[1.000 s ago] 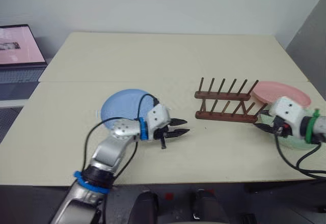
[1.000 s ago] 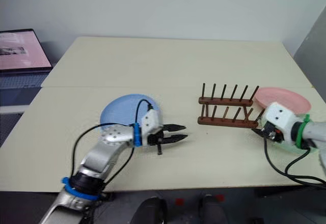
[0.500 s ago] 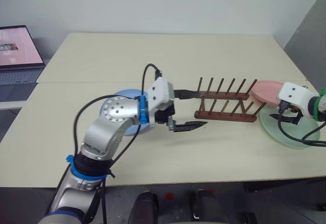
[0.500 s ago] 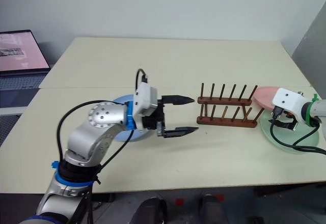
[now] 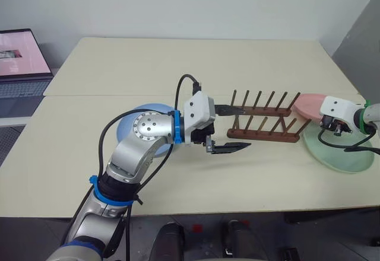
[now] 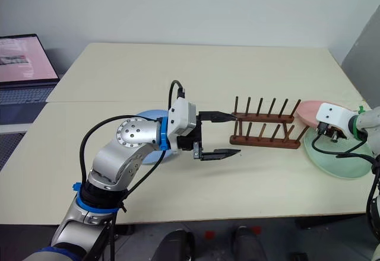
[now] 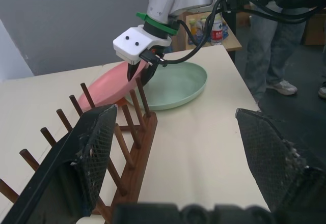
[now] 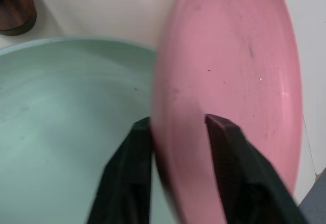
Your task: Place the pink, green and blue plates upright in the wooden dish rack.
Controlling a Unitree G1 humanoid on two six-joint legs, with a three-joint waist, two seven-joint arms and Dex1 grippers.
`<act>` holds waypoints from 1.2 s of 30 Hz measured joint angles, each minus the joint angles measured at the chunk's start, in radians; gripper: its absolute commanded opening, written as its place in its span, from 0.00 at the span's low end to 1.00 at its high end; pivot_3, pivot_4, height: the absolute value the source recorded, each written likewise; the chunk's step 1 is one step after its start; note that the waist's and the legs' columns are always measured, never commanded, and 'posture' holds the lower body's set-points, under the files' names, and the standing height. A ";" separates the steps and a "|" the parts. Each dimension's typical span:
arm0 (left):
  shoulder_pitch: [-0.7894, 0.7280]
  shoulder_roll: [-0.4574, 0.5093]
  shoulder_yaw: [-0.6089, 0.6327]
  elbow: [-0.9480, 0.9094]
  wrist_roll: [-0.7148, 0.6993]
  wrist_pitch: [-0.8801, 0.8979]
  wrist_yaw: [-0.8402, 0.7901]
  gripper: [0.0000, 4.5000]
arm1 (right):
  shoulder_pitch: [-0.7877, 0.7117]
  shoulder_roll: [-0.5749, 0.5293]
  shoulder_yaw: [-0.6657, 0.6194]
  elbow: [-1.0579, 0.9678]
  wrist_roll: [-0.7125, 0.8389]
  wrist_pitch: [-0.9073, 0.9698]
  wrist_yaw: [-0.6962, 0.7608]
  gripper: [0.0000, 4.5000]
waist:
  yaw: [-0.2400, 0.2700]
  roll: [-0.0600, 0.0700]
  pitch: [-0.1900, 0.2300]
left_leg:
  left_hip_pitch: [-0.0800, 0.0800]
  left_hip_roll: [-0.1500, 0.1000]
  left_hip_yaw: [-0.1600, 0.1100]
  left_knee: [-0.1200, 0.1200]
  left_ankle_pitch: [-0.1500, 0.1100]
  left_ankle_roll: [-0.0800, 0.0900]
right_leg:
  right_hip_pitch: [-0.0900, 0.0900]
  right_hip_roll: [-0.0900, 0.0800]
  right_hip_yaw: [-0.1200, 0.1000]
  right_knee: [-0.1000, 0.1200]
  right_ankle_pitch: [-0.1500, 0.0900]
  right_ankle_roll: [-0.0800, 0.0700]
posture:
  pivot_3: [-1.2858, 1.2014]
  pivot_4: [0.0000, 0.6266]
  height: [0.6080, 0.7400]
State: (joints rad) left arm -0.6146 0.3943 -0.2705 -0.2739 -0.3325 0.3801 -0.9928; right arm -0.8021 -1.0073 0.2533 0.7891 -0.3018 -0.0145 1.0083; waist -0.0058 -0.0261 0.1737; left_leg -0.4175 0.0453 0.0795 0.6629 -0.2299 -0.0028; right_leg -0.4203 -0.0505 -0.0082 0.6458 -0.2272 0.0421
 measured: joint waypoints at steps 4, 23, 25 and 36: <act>-0.002 0.000 0.000 0.012 0.004 -0.011 -0.002 0.91 | -0.008 -0.004 -0.008 -0.007 0.003 -0.012 0.002 0.01 | 0.000 0.000 0.000 | 0.000 0.000 0.000 0.000 0.000 0.000 | 0.000 0.000 0.000 0.000 0.000 0.000 | 0.52 0.24 1.00; -0.014 0.046 0.077 0.030 -0.079 0.003 -0.029 0.91 | 0.285 0.084 -0.733 -1.077 0.688 0.906 -0.050 0.01 | 0.004 0.002 0.001 | 0.000 0.001 -0.006 0.002 0.000 0.000 | 0.001 -0.001 -0.001 0.001 0.001 0.002 | 0.52 0.24 1.00; -0.019 0.050 0.079 0.030 -0.087 0.004 -0.042 0.91 | 0.286 0.162 -0.822 -1.164 0.784 1.046 -0.112 0.01 | 0.005 0.002 0.001 | 0.000 0.001 -0.007 0.003 0.000 0.000 | 0.001 -0.001 -0.001 0.001 0.001 0.002 | 0.52 0.24 1.00; -0.031 0.039 0.078 0.030 -0.094 0.006 -0.048 0.91 | 0.293 0.369 -1.035 -1.234 1.047 1.372 -0.381 0.01 | 0.004 0.002 0.001 | -0.001 0.000 -0.008 0.000 0.000 0.000 | 0.000 0.000 -0.002 0.001 0.002 0.000 | 0.52 0.24 1.00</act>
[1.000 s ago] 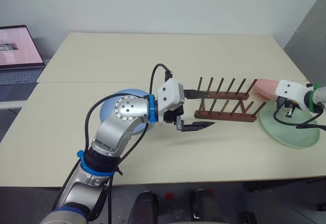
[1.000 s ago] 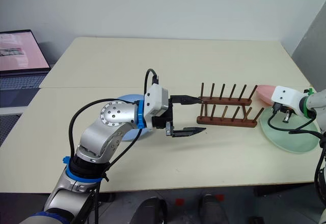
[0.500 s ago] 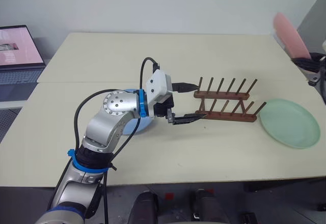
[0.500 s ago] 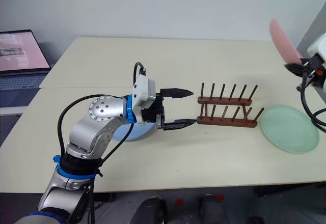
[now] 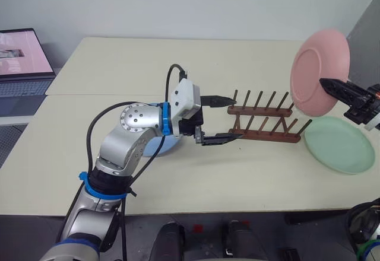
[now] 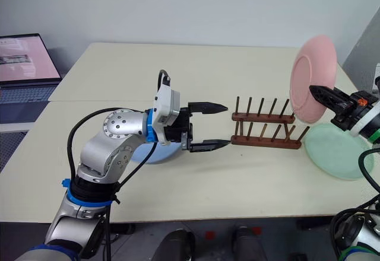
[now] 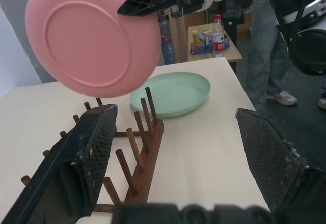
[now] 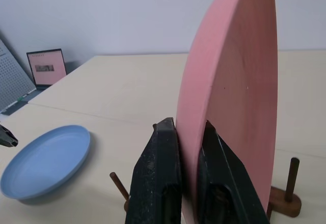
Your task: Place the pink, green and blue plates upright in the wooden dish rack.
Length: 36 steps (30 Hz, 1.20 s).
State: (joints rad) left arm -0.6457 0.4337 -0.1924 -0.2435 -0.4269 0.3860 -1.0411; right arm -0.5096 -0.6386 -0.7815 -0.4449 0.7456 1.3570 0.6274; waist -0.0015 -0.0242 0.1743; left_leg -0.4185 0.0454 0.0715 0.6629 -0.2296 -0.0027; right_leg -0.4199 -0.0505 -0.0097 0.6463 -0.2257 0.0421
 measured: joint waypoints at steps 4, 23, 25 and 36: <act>0.000 -0.009 -0.001 0.000 0.000 0.000 0.001 0.91 | 0.045 0.006 -0.018 0.031 0.034 0.006 -0.027 0.01 | 0.000 0.000 0.000 | 0.000 0.000 0.000 0.000 0.000 0.000 | 0.000 0.000 0.000 0.000 0.000 0.001 | 0.52 0.24 1.00; -0.024 -0.063 -0.007 0.000 -0.042 0.043 0.000 0.91 | 0.066 0.000 0.049 0.173 0.103 -0.099 -0.164 0.61 | -0.001 0.000 0.000 | 0.000 0.000 -0.002 0.000 0.000 0.000 | 0.000 0.002 0.000 -0.001 -0.001 0.002 | 0.52 0.24 1.00; -0.024 -0.062 -0.013 0.000 -0.042 0.043 -0.007 0.91 | 0.059 -0.019 0.024 0.165 0.112 -0.111 -0.183 0.77 | -0.001 0.000 0.000 | 0.000 0.000 -0.002 0.000 0.000 0.000 | 0.000 0.002 0.000 -0.001 -0.002 0.003 | 0.52 0.24 1.00; -0.012 0.003 -0.075 -0.007 -0.040 0.018 -0.144 0.91 | 0.754 -0.461 0.018 -0.022 -0.101 -0.354 0.184 0.92 | 0.007 0.000 -0.001 | -0.003 0.000 -0.004 0.000 -0.001 0.001 | 0.000 0.002 0.000 -0.003 -0.006 0.005 | 0.52 0.24 1.00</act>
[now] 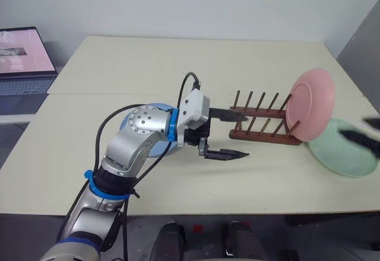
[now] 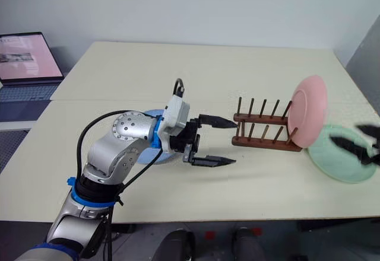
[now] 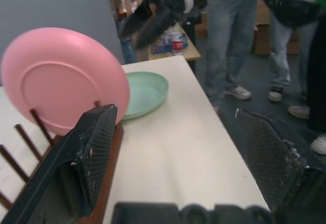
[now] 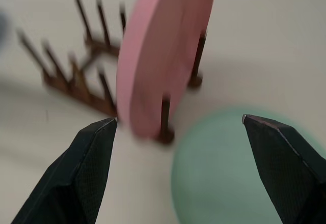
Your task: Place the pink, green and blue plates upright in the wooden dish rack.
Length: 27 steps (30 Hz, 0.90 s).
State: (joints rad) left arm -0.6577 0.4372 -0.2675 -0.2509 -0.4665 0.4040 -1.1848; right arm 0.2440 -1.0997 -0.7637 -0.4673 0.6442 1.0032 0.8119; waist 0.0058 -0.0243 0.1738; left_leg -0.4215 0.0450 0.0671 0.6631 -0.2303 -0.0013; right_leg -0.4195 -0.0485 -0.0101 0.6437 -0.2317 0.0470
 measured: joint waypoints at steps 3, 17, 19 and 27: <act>0.001 0.001 -0.013 -0.016 -0.007 0.007 -0.031 0.94 | 0.115 -0.028 0.096 -0.007 -0.147 -0.140 0.041 0.92 | -0.010 -0.001 0.000 | 0.002 0.000 0.000 0.002 0.000 0.000 | 0.001 0.000 0.001 0.001 -0.001 -0.004 | 0.52 0.24 1.00; -0.022 0.039 -0.008 -0.044 -0.024 0.045 -0.048 1.00 | -0.146 0.083 0.519 0.234 -0.403 -0.366 -0.074 0.89 | -0.007 -0.002 0.001 | 0.003 -0.002 -0.009 0.000 0.001 0.000 | 0.003 0.005 0.001 0.000 -0.001 -0.007 | 0.52 0.24 1.00; -0.021 0.048 -0.005 -0.056 -0.024 0.045 -0.048 1.00 | -0.178 0.097 0.543 0.273 -0.417 -0.365 -0.076 0.79 | -0.006 -0.002 0.001 | 0.003 -0.002 -0.009 0.000 0.001 0.000 | 0.002 0.005 0.001 0.001 -0.001 -0.006 | 0.52 0.24 1.00; -0.019 0.066 -0.002 -0.070 -0.024 0.045 -0.029 1.00 | -0.187 0.113 0.552 0.297 -0.422 -0.329 -0.072 0.13 | -0.005 -0.001 0.001 | 0.004 0.001 -0.009 0.000 0.001 0.000 | 0.002 0.008 0.001 0.002 -0.002 -0.008 | 0.52 0.24 1.00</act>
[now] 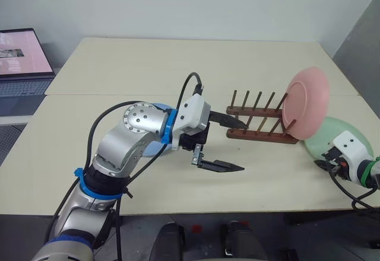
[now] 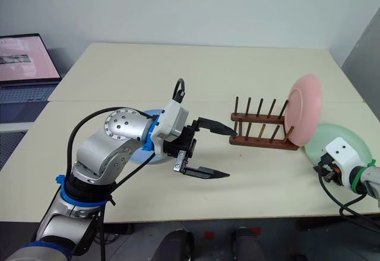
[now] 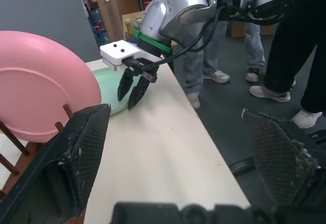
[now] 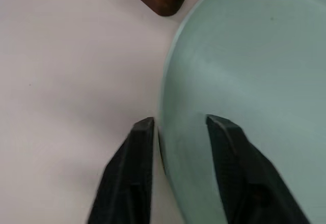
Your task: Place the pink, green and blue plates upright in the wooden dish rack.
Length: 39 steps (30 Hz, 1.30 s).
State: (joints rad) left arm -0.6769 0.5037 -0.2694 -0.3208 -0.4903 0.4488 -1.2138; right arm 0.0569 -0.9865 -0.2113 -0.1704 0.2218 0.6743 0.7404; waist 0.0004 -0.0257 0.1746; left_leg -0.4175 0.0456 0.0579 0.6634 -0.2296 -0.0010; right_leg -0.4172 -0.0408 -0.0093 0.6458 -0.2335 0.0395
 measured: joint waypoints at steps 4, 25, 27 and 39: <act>0.004 0.002 0.000 -0.002 0.000 -0.001 0.003 1.00 | -0.006 0.007 -0.002 -0.004 -0.008 -0.004 -0.007 0.00 | 0.000 0.000 0.000 | 0.001 0.000 0.000 0.001 0.000 0.000 | 0.002 0.000 0.000 0.000 -0.001 -0.002 | 0.52 0.24 1.00; -0.001 0.056 0.124 0.058 -0.044 0.068 0.048 1.00 | -0.443 -0.188 -0.281 -0.065 0.055 -0.119 -0.011 0.00 | -0.007 0.002 0.000 | 0.001 0.002 0.001 -0.001 0.000 0.000 | -0.002 0.004 0.000 0.002 0.001 -0.001 | 0.52 0.24 1.00; -0.005 0.066 0.143 0.061 -0.045 0.067 0.050 1.00 | -0.563 -0.167 -0.255 -0.104 0.152 -0.097 0.010 0.00 | -0.008 0.002 0.000 | 0.000 0.002 0.000 -0.002 0.000 0.000 | -0.002 0.004 0.001 0.002 0.001 -0.001 | 0.52 0.24 1.00; 0.019 0.104 0.167 0.053 -0.042 0.047 0.051 1.00 | -0.781 0.254 -0.220 -0.313 0.918 0.352 -0.352 0.00 | 0.012 0.000 0.001 | -0.005 0.001 0.000 0.000 0.000 0.000 | -0.003 0.000 -0.001 0.000 0.004 -0.005 | 0.52 0.24 1.00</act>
State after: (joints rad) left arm -0.6578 0.6075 -0.1020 -0.2677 -0.5325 0.4958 -1.1630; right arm -0.7242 -0.7330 -0.4312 -0.4837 1.1393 1.0259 0.3888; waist 0.0122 -0.0256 0.1752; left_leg -0.4227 0.0471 0.0577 0.6631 -0.2297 -0.0010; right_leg -0.4202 -0.0406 -0.0099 0.6455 -0.2292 0.0349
